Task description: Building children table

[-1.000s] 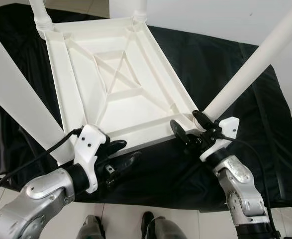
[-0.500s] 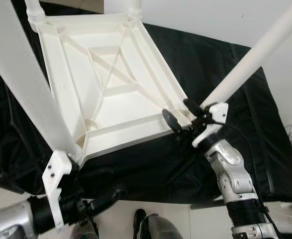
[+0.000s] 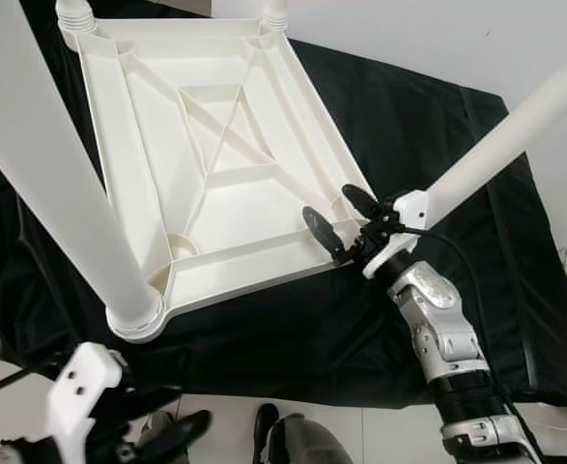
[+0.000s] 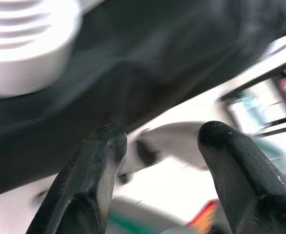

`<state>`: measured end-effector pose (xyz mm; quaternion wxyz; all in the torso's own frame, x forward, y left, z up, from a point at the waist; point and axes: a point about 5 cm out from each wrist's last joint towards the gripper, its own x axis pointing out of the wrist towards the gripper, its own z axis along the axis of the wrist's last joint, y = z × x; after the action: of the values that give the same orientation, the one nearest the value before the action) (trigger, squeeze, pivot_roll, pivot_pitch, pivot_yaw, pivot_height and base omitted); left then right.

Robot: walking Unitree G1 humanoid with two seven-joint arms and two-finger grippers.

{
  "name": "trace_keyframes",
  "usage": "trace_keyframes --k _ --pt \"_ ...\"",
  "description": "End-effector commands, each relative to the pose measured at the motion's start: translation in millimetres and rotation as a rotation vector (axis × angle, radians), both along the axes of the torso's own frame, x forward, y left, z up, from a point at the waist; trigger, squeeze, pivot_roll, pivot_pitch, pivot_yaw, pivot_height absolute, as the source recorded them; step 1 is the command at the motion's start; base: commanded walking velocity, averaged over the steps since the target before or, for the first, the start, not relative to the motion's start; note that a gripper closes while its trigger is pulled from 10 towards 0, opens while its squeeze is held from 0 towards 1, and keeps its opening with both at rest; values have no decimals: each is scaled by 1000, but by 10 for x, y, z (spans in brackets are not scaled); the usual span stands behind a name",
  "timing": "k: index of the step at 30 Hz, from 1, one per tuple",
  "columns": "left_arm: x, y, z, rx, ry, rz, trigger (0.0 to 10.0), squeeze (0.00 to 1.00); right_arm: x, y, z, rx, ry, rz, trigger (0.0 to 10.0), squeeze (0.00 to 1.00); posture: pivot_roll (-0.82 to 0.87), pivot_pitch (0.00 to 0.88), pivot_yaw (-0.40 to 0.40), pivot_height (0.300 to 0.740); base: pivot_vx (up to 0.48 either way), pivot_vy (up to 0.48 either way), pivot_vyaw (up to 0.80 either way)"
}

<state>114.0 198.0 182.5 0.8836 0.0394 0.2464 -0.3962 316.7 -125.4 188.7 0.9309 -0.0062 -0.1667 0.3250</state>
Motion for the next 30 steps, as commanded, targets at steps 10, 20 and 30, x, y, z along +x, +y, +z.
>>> trace_keyframes --k 10,20,30 --pt "605 728 158 466 -215 267 10000 0 21 49 -19 49 -9 -9 10000 0 285 253 -168 740 0 0 0" --pt "1203 358 363 313 -517 337 10000 0 -19 48 -45 78 -7 -44 10000 0 249 250 -160 740 0 0 0" --pt "1404 -247 213 139 -517 187 10000 0 -123 -20 -99 103 -4 -120 10000 0 195 253 -121 740 0 0 0"
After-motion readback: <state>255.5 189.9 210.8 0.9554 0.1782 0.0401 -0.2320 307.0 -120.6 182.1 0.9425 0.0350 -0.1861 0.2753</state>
